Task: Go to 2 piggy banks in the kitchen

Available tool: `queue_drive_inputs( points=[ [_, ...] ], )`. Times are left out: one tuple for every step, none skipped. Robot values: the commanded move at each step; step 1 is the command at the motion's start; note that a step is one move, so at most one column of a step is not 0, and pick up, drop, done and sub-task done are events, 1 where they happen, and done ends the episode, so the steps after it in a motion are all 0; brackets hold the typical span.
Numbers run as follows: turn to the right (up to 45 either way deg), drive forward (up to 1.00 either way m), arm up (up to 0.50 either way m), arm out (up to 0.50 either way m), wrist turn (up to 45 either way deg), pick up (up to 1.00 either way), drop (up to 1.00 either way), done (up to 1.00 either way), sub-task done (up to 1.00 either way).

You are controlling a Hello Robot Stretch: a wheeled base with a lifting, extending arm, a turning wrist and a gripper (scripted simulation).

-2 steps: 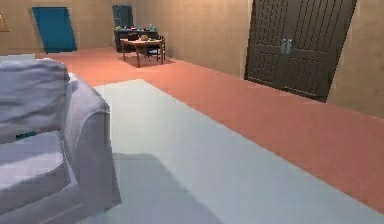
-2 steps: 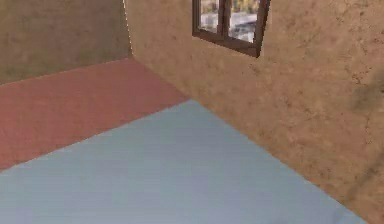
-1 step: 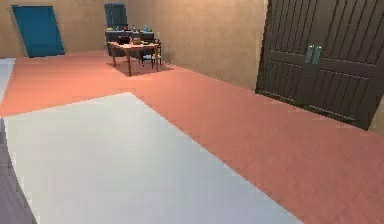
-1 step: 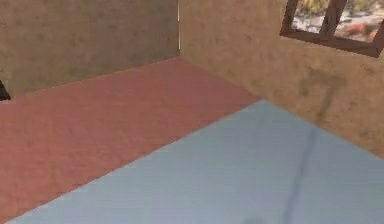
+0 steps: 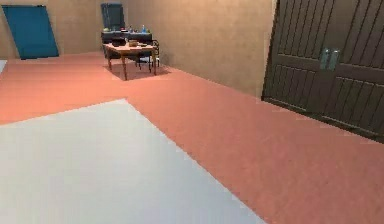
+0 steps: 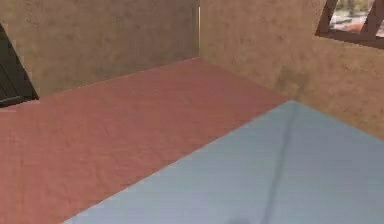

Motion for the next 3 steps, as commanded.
queue_drive_inputs(
  points=[
    [-27.0,0.00,0.00,0.00,0.0,0.00,0.00,0.00,0.00],
    [0.0,1.00,0.00,0.00,0.0,0.00,0.00,0.00,0.00],
    [0.0,1.00,0.00,0.00,0.0,0.00,0.00,0.00,0.00]
  ],
)
